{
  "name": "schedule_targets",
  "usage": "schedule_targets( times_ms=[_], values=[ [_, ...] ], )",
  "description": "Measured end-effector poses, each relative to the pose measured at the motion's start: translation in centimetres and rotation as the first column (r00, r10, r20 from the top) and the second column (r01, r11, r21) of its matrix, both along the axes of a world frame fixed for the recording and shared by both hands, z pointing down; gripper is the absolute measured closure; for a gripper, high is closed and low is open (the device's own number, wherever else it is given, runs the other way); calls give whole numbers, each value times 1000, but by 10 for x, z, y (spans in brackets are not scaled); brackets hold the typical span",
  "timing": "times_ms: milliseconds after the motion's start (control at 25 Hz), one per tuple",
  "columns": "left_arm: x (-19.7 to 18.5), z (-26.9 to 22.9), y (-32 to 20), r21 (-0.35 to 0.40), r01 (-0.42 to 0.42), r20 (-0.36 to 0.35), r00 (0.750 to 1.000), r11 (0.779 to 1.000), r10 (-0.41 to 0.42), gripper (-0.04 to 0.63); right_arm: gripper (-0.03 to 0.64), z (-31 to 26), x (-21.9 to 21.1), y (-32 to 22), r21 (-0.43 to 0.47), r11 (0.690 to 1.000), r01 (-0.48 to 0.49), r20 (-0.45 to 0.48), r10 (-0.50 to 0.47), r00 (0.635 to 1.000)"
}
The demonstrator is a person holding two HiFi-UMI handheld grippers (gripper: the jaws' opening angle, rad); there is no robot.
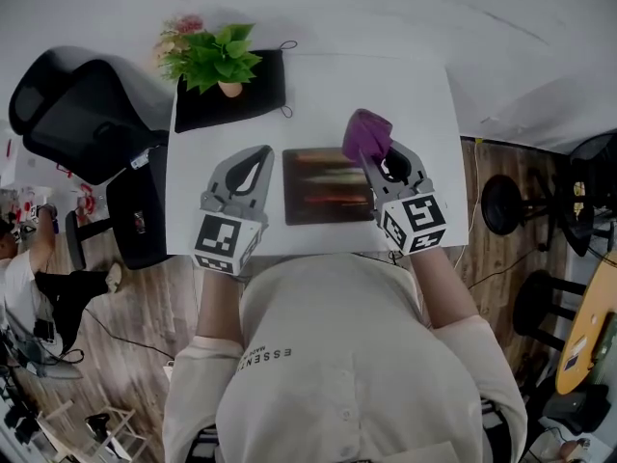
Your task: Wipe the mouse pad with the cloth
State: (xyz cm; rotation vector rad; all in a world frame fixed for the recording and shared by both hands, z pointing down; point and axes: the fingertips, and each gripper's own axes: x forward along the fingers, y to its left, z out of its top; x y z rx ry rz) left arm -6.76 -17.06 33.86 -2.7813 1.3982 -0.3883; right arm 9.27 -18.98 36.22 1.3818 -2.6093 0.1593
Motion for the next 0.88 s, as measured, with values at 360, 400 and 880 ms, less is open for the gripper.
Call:
schedule_targets(
  times_ms=[360,400,880],
  values=[
    [-12,0,-2,-4,1,-17,1000,1000,-2,594,525,-1,-12,2,40,999,-9,-27,10,1000],
    [-12,0,-2,-4,1,-17,1000,1000,-1,594,526,0,-13,2,40,999,-9,-28,10,1000],
    [-7,1,1,0,0,-8,1000,1000,0,594,526,-4,-9,6,45,999,-25,-1,25,1000]
  ],
)
